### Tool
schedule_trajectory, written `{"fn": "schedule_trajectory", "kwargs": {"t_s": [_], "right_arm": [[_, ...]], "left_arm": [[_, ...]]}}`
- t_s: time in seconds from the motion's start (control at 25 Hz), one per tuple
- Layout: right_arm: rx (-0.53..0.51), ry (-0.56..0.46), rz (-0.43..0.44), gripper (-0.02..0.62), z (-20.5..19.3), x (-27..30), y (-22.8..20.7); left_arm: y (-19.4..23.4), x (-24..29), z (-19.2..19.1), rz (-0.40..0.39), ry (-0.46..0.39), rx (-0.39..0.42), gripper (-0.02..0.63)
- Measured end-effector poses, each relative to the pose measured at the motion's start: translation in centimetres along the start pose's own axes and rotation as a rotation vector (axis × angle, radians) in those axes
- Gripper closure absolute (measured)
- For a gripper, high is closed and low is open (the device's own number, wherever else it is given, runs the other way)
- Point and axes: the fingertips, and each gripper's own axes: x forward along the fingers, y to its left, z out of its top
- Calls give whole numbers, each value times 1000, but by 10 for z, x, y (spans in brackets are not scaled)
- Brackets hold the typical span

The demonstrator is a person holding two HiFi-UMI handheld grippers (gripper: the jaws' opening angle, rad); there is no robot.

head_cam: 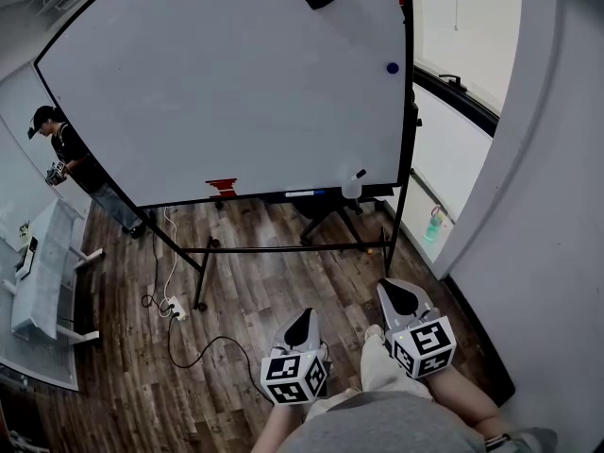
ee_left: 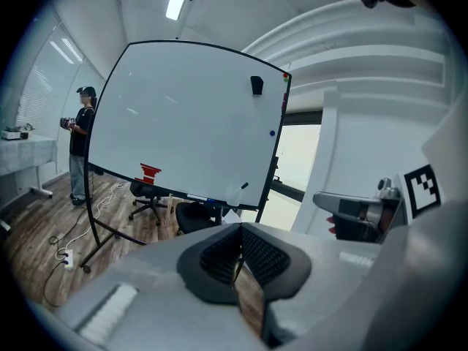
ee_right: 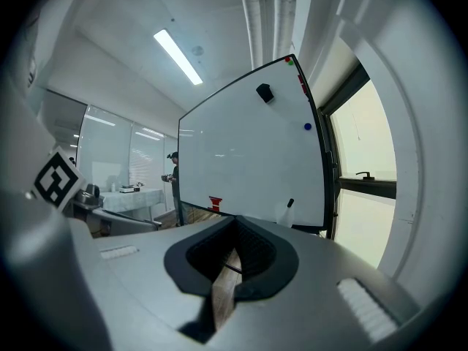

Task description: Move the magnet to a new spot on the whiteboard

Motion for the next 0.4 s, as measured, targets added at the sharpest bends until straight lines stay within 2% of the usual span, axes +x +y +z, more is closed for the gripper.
{"fn": "schedule_trajectory", "kwargs": {"t_s": [0.4], "right_arm": [[-2,-25,27,597,7,3,6]], "left_arm": [[5,-5,1,6,-12,-3,603]]}}
